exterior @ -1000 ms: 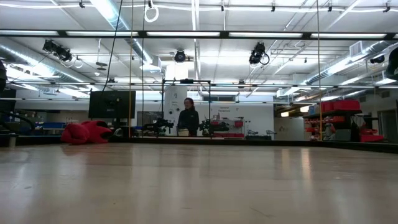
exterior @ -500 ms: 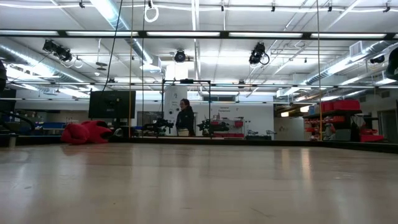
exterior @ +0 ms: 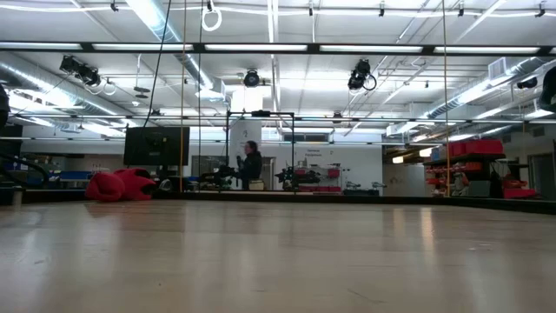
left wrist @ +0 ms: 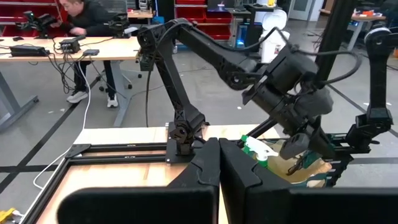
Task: Pick & Place Garden tools in Gardening bag
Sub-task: Put the green shear scissors into the white gardening bag
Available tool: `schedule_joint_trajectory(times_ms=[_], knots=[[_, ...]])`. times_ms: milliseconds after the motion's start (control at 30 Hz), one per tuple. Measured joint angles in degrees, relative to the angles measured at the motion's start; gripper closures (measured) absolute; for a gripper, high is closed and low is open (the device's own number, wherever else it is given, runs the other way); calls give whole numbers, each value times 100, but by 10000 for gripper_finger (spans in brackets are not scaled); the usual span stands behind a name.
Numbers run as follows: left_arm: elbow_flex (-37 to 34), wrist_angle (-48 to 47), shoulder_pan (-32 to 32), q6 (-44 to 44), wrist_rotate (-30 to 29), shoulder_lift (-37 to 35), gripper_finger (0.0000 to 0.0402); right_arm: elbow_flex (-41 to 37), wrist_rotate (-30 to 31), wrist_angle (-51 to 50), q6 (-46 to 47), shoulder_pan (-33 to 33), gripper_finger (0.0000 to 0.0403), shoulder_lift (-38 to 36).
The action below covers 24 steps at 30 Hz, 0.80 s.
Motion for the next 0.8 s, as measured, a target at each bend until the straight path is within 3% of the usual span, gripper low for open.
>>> schedule_joint_trajectory(times_ms=[267, 800], knots=[[0, -2, -33, 2, 39, 0, 398, -759, 51, 1155, 289, -2, 376, -7], [2, -2, -263, -2, 40, 0, 396, -802, 198, 732, 464, -2, 362, -13]])
